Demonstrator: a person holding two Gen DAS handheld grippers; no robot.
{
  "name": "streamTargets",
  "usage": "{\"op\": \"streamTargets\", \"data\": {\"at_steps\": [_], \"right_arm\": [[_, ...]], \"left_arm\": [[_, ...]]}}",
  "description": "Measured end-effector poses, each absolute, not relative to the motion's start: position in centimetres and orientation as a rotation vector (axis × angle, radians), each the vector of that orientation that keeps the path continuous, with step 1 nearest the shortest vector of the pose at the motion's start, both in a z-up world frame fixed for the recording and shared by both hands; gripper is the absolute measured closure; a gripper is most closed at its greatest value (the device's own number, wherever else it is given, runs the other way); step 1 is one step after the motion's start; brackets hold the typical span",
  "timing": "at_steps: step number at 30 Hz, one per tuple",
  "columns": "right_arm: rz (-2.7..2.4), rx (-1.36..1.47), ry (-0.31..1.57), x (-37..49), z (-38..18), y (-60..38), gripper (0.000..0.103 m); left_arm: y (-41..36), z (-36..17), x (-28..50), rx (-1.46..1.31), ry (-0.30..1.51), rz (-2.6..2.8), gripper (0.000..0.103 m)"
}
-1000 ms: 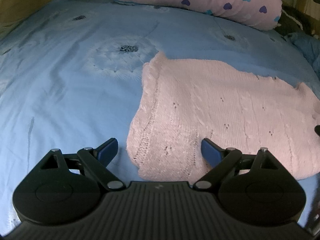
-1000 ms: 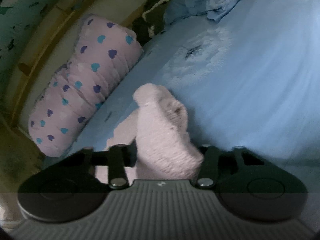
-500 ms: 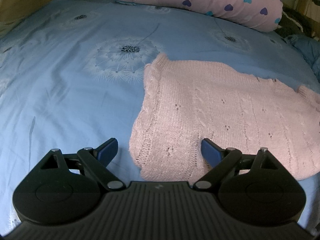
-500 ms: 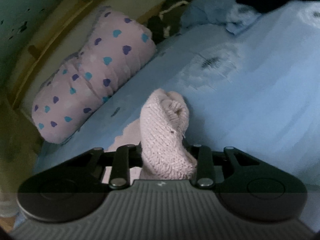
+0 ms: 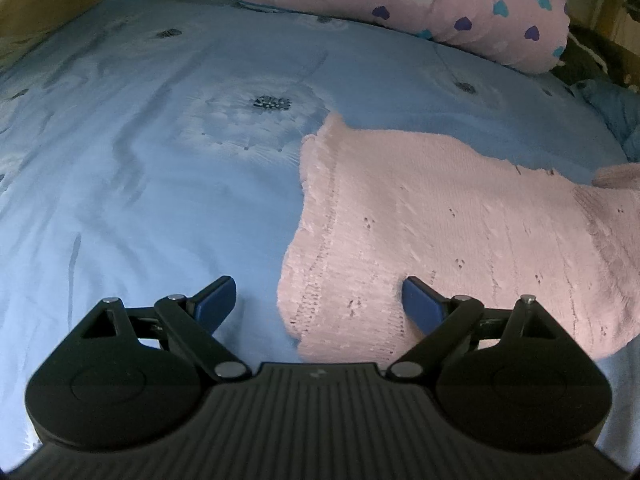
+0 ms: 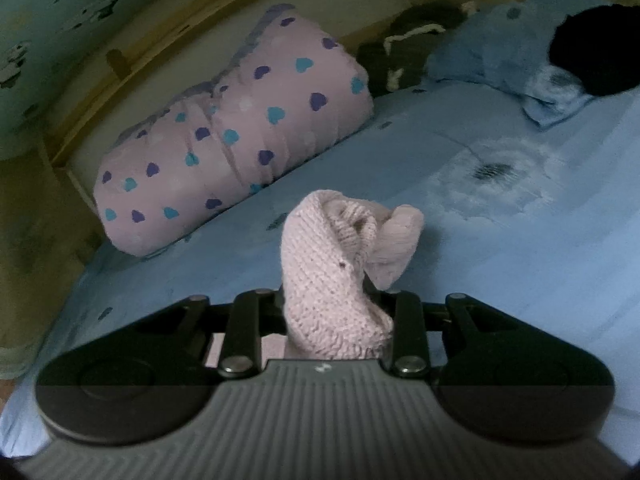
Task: Fold small clothes
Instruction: 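Lift the held edge and fold it over the cardigan body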
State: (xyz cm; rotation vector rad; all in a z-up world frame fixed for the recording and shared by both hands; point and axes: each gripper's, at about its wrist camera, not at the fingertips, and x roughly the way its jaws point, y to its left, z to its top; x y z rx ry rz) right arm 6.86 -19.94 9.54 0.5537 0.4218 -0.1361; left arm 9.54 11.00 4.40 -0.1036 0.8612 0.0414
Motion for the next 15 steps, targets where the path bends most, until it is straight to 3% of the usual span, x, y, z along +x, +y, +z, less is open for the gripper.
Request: {"op": "streamTargets", "data": {"at_steps": [15], "right_arm": [[0.059,0.31,0.396,11.3,13.2,-8.7,0.071]], "left_arm": [[15.7,6.1,8.5,-0.161,0.816,0.16,0.01]]}}
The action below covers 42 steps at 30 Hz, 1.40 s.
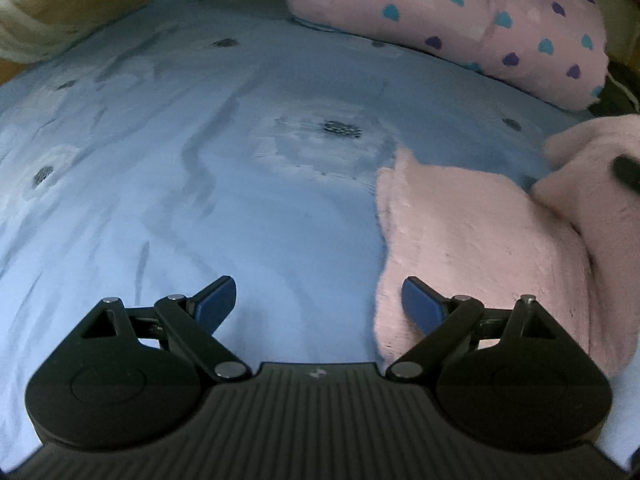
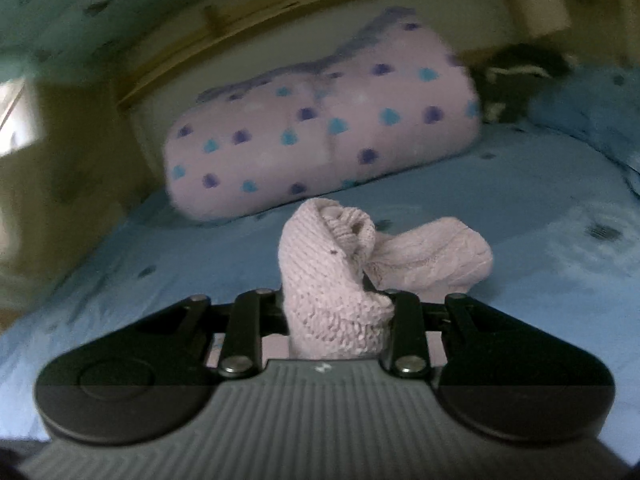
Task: Fold small clothes
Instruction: 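Lift the held edge and fold it over the cardigan body, then grasp the ribbed cuff with the left gripper while the right gripper opens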
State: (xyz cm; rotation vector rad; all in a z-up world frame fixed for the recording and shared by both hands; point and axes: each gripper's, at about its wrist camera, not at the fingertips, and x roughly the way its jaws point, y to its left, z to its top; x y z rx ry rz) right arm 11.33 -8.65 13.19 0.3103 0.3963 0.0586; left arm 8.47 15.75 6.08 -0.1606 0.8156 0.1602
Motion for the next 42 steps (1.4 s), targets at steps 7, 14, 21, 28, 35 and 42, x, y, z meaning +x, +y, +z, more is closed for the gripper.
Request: {"op": "streamTargets", "data": {"at_steps": [7,14,21,28,35,42], "right_arm": [[0.204,0.041,0.517,12.7,9.5,-1.7,0.071],[0.216,-0.082,0.506,12.1,8.3,0.0,0.071],[0.393,-0.263,0.378,9.9,10.3,4.2,0.071],[0.493,-0.265,0.409,7.9,7.7,4.4,0.065],[0.574,-0.105,0.439,5.8,9.6,1.6,0.053],[0.535,0.034,0.438,4.2,11.0,-3.1,0.053]], "left_arm": [[17.7,6.2,8.1,-0.205,0.821,0.174,0.01],[19.0,6.1,8.0,-0.243,0.824,0.196,0.01],[19.5,6.1,8.0,-0.263,0.822,0.231,0.011],[20.1,7.1,7.7,-0.316,0.759,0.209,0.011],[17.8,8.9,7.1,-0.304,0.662,0.108,0.011],[14.0,9.4,6.6,-0.24,0.6,-0.009,0.011]]}}
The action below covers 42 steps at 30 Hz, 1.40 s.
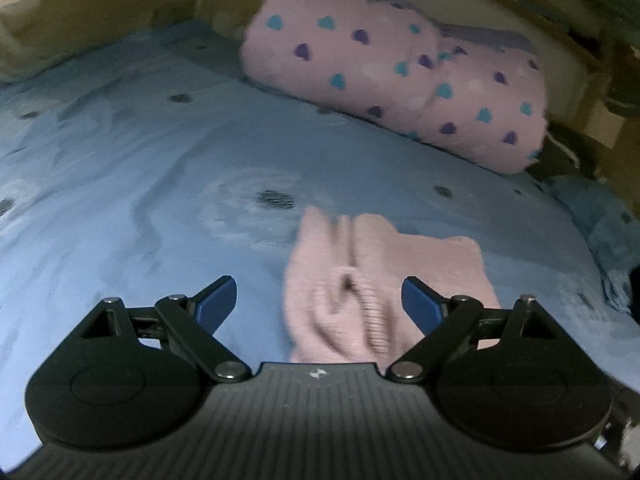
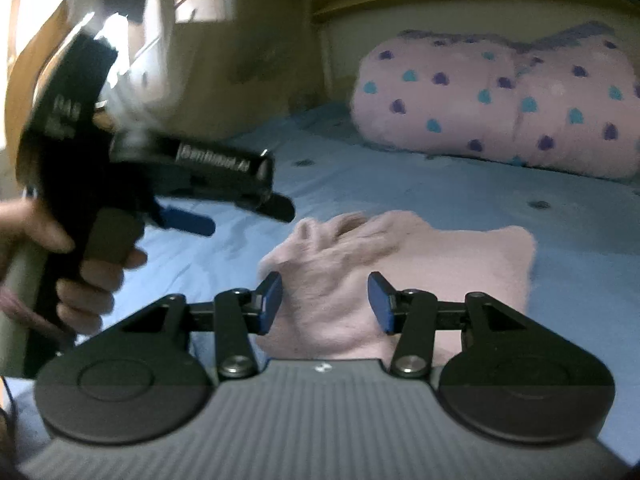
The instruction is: Fold small clothes
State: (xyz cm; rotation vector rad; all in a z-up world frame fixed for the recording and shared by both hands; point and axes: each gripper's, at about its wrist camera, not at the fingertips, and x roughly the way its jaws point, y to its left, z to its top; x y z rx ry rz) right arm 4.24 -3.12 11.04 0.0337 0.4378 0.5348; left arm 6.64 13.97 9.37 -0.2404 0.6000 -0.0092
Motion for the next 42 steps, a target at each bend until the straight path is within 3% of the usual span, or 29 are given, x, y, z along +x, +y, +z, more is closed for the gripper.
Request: {"op": "streamTargets", "data": {"at_steps": [3,7,8,17,18,19,20,22,30,37,42], "right_arm": [[0.461,0.071,0.431,4.0,11.3,-5.1,0.053],[0.32,0.106,0.463,4.5,10.5,-7.4,0.053],[0.289,0.122,0.48,4.7,10.1,-7.9,0.053],[0.147,0.349,0.593,8.3,7.2,-11.7,0.052],[0.148,0.368,0.601,8.7,6.9,-11.9,0.051],[0.15,0.379,0.607,8.8,6.7,-12.0,0.051],[0.152,0.387,0.611,9.1,6.4,-12.0,0.051],[0.156,0.388,0.61,9.6,6.3,-12.0,0.05],[0.232,0.357,0.574,9.7,7.2,-11.1,0.047],[0.338,0.198,0.575,9.7,7.9,-6.6,0.047],[0.307,0.081,0.571,9.3,7.2,-4.6,0.043]], "left_arm": [[12.5,9.1,6.7,-0.218,0.579,-0.044,0.013],[11.1,8.3,7.2,-0.195,0.581,-0.082,0.039],[11.0,8.1,7.3,-0.193,0.591,-0.089,0.041],[9.4,4.9,9.4,-0.111,0.684,-0.075,0.04],[9.3,4.9,9.5,-0.114,0.677,-0.066,0.045],[9.3,4.9,9.4,-0.116,0.668,-0.062,0.062],[9.3,5.1,9.2,-0.121,0.653,-0.068,0.07],[9.5,5.7,8.7,-0.157,0.633,-0.087,0.078],[12.8,8.6,5.0,-0.233,0.535,-0.075,0.08],[16.5,5.5,6.3,-0.298,0.704,-0.016,0.077],[16.6,6.3,6.4,-0.309,0.656,-0.017,0.073]]}}
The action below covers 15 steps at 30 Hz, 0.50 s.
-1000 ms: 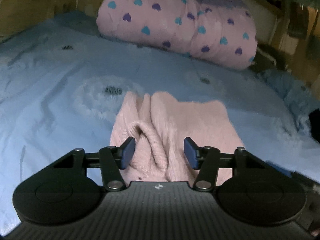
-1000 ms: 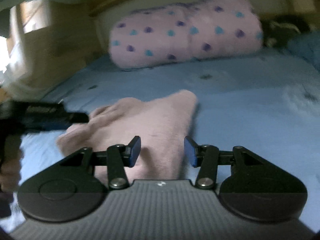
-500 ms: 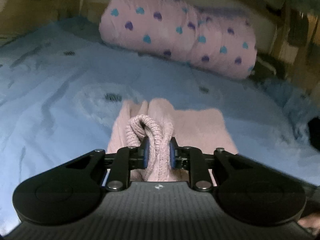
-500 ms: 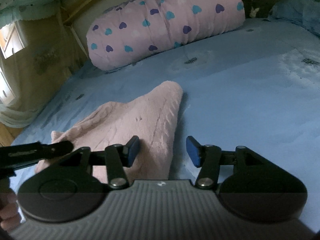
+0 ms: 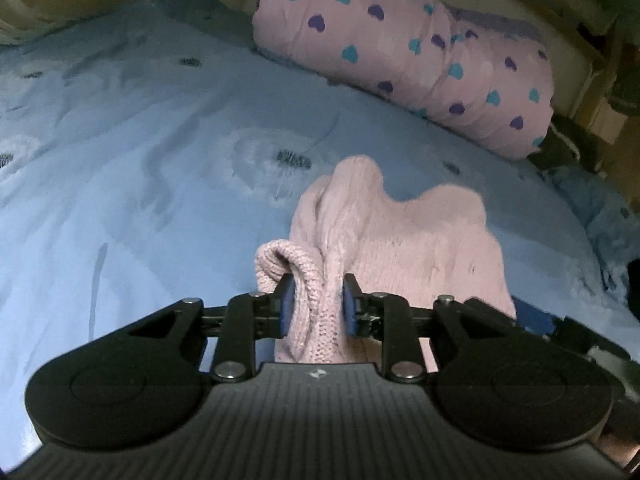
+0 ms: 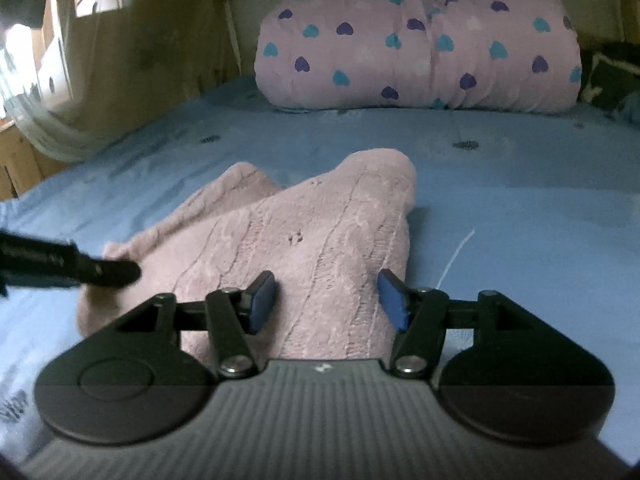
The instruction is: Fold small clothes
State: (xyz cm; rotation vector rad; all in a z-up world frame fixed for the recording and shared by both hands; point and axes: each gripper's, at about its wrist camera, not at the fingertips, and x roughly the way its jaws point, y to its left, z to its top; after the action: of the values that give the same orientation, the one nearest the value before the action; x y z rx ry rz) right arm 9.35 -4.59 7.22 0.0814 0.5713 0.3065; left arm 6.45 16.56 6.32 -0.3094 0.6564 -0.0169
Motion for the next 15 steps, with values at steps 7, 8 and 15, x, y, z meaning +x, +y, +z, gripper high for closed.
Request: {"op": "streamTargets", "data": {"at_steps": [7,8,15], "right_arm": [[0.3,0.087,0.573,9.5,9.4,-5.4,0.043],[0.3,0.091,0.571,9.4,9.7,-5.7,0.043],[0.279,0.159,0.581,10.0,9.0,-7.9,0.043]], "left_arm": [[15.8,7.2,9.1,-0.375,0.589,-0.025,0.071],[15.5,7.3,9.9,-0.366,0.592,-0.026,0.07],[14.3,5.8,14.3,-0.332,0.611,-0.075,0.046]]}}
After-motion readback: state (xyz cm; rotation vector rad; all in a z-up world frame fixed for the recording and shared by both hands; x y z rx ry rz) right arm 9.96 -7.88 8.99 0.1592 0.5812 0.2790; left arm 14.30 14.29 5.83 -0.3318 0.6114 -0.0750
